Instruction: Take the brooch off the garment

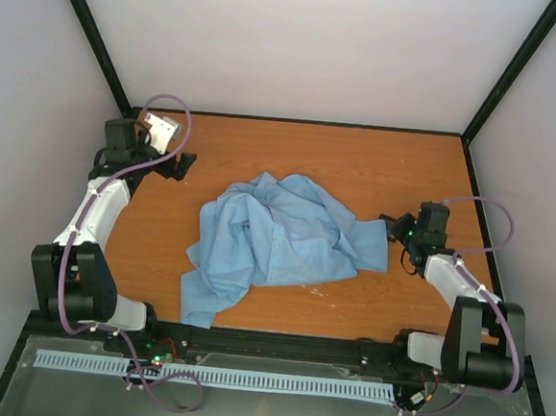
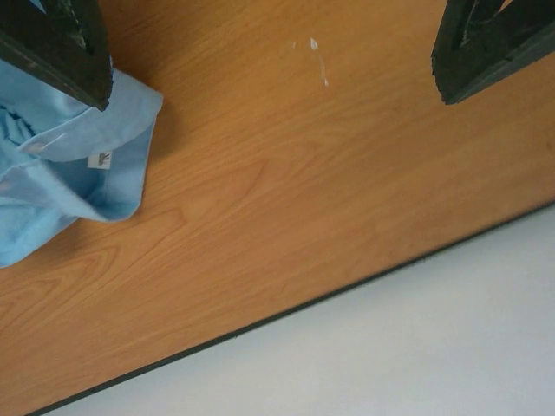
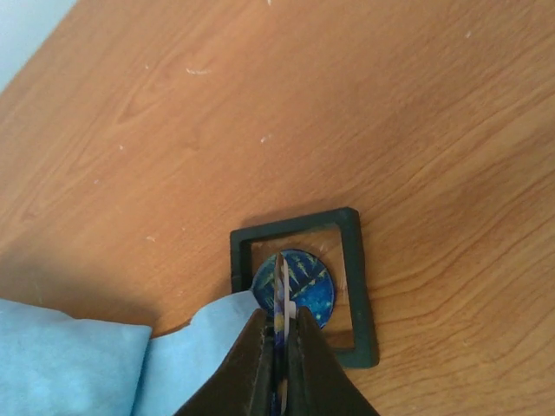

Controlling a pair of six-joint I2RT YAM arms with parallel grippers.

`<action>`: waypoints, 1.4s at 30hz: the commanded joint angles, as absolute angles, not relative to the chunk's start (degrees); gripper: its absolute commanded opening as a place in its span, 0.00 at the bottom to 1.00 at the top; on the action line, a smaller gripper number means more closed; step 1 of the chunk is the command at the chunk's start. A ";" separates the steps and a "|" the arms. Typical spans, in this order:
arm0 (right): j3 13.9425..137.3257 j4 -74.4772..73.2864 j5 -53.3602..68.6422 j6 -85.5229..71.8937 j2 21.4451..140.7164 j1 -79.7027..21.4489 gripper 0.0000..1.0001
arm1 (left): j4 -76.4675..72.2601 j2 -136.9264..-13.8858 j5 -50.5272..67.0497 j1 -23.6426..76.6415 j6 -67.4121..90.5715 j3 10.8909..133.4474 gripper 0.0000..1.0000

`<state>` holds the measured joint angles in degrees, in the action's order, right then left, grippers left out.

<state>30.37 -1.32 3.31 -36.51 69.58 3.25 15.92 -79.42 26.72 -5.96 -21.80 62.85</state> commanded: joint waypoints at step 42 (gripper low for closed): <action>29.81 14.42 -12.13 -23.00 65.28 1.01 1.00 | -35.45 -84.50 28.09 -14.85 0.82 36.00 1.00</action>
<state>34.44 0.21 1.06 -31.09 70.19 4.34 -25.41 -82.81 30.06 -14.63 -2.24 38.04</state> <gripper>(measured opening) 0.966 0.997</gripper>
